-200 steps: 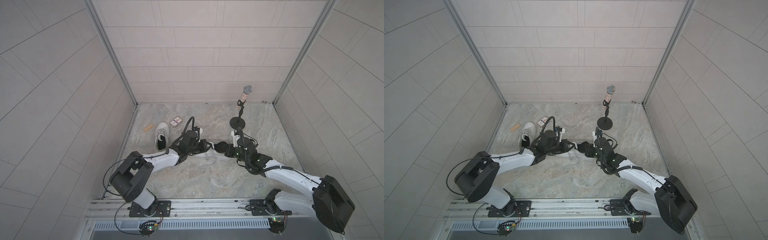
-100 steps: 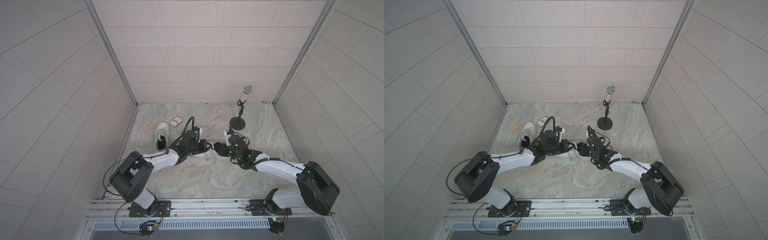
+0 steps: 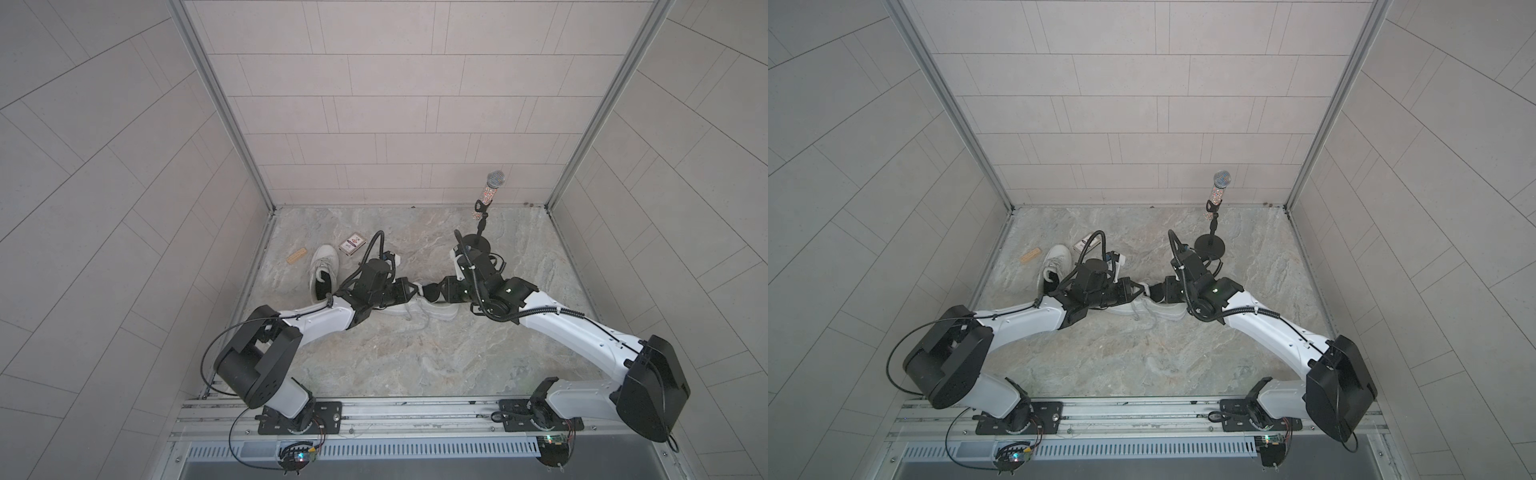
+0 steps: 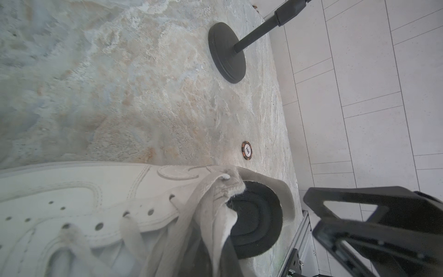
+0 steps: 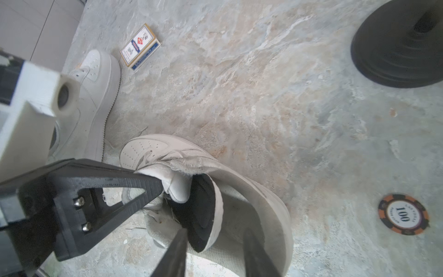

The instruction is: Insert the insole into the shoe

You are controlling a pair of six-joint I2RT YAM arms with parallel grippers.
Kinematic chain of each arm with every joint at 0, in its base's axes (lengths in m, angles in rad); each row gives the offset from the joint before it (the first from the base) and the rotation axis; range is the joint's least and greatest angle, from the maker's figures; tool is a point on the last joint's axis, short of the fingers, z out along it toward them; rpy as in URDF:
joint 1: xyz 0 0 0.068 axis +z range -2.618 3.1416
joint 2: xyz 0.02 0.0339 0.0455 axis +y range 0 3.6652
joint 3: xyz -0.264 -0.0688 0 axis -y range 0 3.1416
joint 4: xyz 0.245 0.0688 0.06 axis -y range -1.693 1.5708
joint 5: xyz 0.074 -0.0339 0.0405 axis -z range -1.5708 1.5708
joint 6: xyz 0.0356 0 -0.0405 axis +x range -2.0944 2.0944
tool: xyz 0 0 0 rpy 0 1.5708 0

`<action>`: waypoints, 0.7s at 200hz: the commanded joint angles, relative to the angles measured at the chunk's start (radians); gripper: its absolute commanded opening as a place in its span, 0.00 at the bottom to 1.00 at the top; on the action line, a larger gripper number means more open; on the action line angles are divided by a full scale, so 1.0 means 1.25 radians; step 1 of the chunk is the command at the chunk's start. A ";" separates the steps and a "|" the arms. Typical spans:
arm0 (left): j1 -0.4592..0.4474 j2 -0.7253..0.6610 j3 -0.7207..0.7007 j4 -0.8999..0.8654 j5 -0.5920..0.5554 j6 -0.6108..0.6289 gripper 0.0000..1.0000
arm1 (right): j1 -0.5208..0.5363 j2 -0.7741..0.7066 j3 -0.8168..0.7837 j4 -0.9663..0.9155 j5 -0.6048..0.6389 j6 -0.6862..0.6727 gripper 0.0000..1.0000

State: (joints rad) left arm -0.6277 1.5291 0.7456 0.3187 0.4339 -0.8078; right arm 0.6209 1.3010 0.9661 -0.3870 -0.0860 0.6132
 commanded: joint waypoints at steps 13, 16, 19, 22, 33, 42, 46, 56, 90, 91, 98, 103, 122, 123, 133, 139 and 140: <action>0.004 -0.036 0.010 0.025 -0.013 0.031 0.00 | -0.009 0.043 0.037 -0.065 -0.073 -0.042 0.32; 0.003 -0.036 0.010 0.025 -0.013 0.032 0.00 | -0.009 0.047 0.037 -0.062 -0.080 -0.041 0.34; 0.004 -0.035 0.011 0.025 -0.013 0.033 0.00 | -0.009 0.051 0.038 -0.060 -0.086 -0.039 0.35; 0.003 -0.035 0.011 0.025 -0.013 0.033 0.00 | -0.008 0.054 0.038 -0.058 -0.088 -0.036 0.36; 0.003 -0.035 0.013 0.025 -0.013 0.034 0.00 | -0.008 0.069 0.038 -0.049 -0.095 -0.027 0.38; 0.004 -0.034 0.013 0.025 -0.013 0.033 0.00 | -0.007 0.084 0.040 -0.045 -0.100 -0.023 0.38; 0.004 -0.034 0.012 0.025 -0.013 0.034 0.00 | -0.007 0.090 0.041 -0.043 -0.104 -0.021 0.38; 0.003 -0.038 0.011 0.025 -0.012 0.035 0.00 | -0.006 0.112 0.045 -0.040 -0.110 -0.019 0.38; 0.003 -0.058 0.010 -0.001 -0.029 0.048 0.00 | -0.004 0.176 0.088 -0.103 -0.036 -0.027 0.10; 0.004 -0.058 0.010 -0.003 -0.031 0.049 0.00 | -0.004 0.178 0.089 -0.106 -0.033 -0.027 0.09; 0.003 -0.064 0.013 -0.015 -0.039 0.056 0.00 | -0.004 0.185 0.101 -0.125 -0.013 -0.035 0.05; 0.003 -0.068 0.014 -0.024 -0.045 0.060 0.00 | -0.004 0.187 0.110 -0.142 0.001 -0.040 0.03; 0.003 -0.086 0.017 -0.060 -0.080 0.079 0.00 | -0.005 0.201 0.148 -0.223 0.041 -0.064 0.00; 0.003 -0.087 0.017 -0.062 -0.081 0.083 0.00 | -0.005 0.202 0.150 -0.228 0.043 -0.066 0.00; -0.001 -0.092 0.025 -0.091 -0.099 0.102 0.00 | -0.005 0.209 0.176 -0.277 0.061 -0.078 0.00; -0.003 -0.094 0.030 -0.108 -0.111 0.113 0.00 | -0.005 0.213 0.192 -0.309 0.074 -0.087 0.00; -0.003 -0.094 0.030 -0.109 -0.113 0.115 0.00 | -0.004 0.214 0.196 -0.313 0.076 -0.089 0.00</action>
State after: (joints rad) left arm -0.6289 1.4662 0.7456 0.2249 0.3645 -0.7391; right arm 0.6205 1.5574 1.1427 -0.5743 -0.1207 0.5507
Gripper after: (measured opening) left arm 0.061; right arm 0.054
